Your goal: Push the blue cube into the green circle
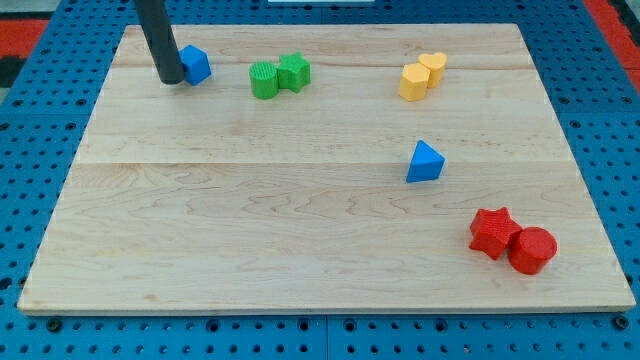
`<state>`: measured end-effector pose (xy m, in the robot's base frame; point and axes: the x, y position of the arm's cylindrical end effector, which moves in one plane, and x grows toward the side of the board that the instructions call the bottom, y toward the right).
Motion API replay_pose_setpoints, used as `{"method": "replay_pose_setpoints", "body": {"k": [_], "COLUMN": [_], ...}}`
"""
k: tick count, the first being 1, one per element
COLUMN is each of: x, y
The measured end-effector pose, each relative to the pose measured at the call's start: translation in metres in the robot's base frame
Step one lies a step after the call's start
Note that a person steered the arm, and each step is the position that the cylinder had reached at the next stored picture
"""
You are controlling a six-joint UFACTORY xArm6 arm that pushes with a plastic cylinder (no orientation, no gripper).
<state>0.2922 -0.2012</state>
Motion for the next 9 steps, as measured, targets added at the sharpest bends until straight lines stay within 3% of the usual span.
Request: {"method": "replay_pose_setpoints", "body": {"k": [1, 2, 4, 5, 6, 7, 8, 9], "x": [-0.003, -0.016, -0.055, -0.068, -0.048, -0.051, -0.05, 0.038], "y": [-0.025, 0.046, 0.006, 0.071, 0.119, 0.069, -0.028, -0.02]}}
